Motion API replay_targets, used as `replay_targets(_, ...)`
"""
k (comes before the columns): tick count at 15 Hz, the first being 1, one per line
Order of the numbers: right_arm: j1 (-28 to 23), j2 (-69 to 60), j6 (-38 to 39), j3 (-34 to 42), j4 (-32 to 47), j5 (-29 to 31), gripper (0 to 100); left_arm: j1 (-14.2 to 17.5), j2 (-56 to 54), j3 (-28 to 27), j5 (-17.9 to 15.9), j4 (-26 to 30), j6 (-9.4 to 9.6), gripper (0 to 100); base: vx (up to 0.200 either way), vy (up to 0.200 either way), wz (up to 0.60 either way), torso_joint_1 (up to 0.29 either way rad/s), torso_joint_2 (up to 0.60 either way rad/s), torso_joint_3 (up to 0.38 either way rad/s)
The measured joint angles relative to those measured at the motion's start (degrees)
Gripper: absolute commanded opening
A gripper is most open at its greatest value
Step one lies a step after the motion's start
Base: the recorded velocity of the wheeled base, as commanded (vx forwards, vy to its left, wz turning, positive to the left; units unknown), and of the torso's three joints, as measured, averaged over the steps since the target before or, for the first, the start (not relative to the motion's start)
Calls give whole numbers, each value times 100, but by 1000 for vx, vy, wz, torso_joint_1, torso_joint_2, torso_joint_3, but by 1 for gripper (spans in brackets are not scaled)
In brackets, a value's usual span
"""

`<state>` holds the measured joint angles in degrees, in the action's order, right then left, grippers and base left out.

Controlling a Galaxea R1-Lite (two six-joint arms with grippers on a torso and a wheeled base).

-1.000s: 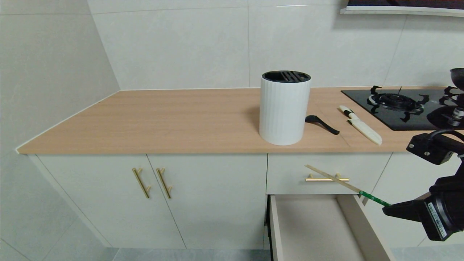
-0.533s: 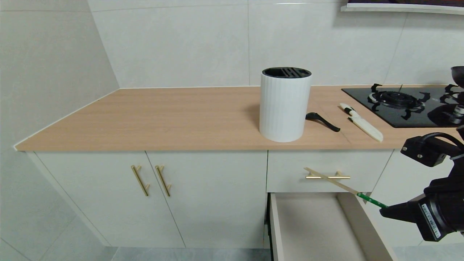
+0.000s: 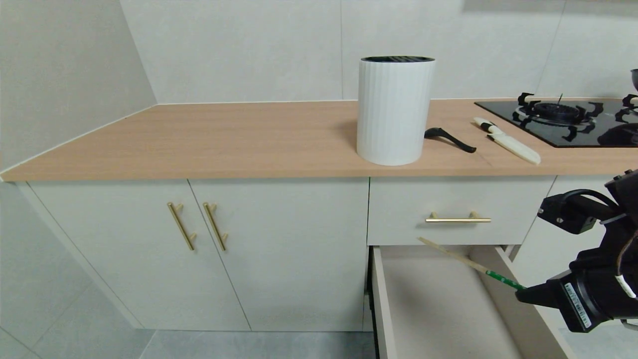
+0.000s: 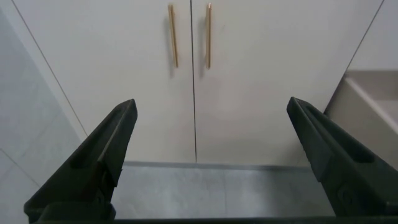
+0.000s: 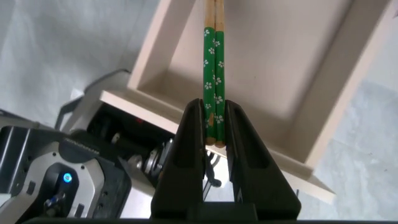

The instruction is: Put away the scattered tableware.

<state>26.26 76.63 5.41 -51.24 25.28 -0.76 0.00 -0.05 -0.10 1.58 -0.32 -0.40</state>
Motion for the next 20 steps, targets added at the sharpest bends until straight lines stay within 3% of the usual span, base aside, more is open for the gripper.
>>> replay_targets(6, -5, 308, 5, 0, -5, 0, 0, 0, 0, 2, 0, 10, 0, 100, 0, 0, 0, -113, 430, 303)
replay_targets(12, -5, 457, 20, -2, -52, 0, 0, 0, 0, 0, 0, -1, -2, 100, 0, 0, 0, -17, 58, 33)
replay_targets(17, -22, 958, 68, 2, -525, 10, 0, 0, 0, 0, 0, -1, 0, 100, 0, 0, 0, 0, 0, 0)
replay_targets(20, -27, 1705, 430, -5, -1231, 55, 0, 0, 0, 0, -2, -1, 2, 100, 0, 0, 0, 0, 0, 0)
